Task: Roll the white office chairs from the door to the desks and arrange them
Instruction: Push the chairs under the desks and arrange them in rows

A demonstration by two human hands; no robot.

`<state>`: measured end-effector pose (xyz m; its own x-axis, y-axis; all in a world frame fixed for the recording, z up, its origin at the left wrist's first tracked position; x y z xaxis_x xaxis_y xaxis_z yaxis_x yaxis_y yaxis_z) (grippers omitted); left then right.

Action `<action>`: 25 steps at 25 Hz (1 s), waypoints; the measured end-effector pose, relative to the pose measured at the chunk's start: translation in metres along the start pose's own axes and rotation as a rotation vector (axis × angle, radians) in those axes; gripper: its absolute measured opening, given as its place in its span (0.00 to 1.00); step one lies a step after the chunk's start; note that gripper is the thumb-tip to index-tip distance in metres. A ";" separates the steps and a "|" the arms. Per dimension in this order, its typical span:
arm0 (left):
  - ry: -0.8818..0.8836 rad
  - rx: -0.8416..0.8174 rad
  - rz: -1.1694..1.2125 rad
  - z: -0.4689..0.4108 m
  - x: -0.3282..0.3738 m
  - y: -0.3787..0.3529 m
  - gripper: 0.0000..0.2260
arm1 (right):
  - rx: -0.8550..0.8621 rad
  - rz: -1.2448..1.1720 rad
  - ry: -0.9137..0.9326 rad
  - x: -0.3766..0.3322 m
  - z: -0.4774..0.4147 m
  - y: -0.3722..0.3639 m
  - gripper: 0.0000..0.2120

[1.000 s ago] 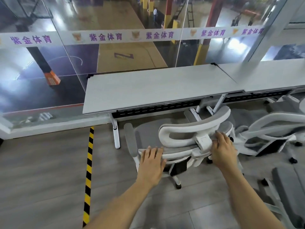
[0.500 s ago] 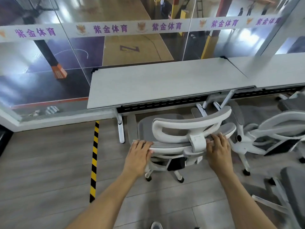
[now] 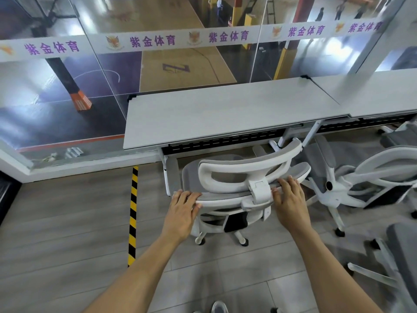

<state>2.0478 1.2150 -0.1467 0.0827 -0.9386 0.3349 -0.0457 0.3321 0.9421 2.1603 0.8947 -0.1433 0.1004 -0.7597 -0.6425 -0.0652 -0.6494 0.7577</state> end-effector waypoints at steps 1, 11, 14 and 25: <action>0.002 -0.004 0.002 0.000 -0.001 0.001 0.20 | 0.004 -0.005 -0.004 -0.001 0.000 -0.001 0.21; -0.003 0.008 0.036 0.003 -0.002 0.001 0.19 | 0.026 -0.005 -0.016 -0.005 0.005 -0.004 0.22; -0.003 -0.009 0.024 0.004 -0.002 0.001 0.17 | 0.002 0.028 -0.026 -0.006 0.004 -0.001 0.22; -0.366 0.194 0.071 0.019 0.123 0.070 0.07 | 0.176 0.016 -0.013 -0.028 0.034 0.069 0.21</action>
<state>2.0358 1.1212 -0.0395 -0.2849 -0.8967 0.3387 -0.2276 0.4065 0.8849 2.1196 0.8701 -0.0762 0.0857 -0.7694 -0.6330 -0.2392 -0.6326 0.7366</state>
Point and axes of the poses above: each hand's wrist, its own z-axis away from the middle knuckle, its own y-axis out of the back of the hand, x = y × z, the point moved 1 cm from there along -z, towards the middle knuckle, and after that the axes turned 8 degrees about -z, right-handed, at the moved point
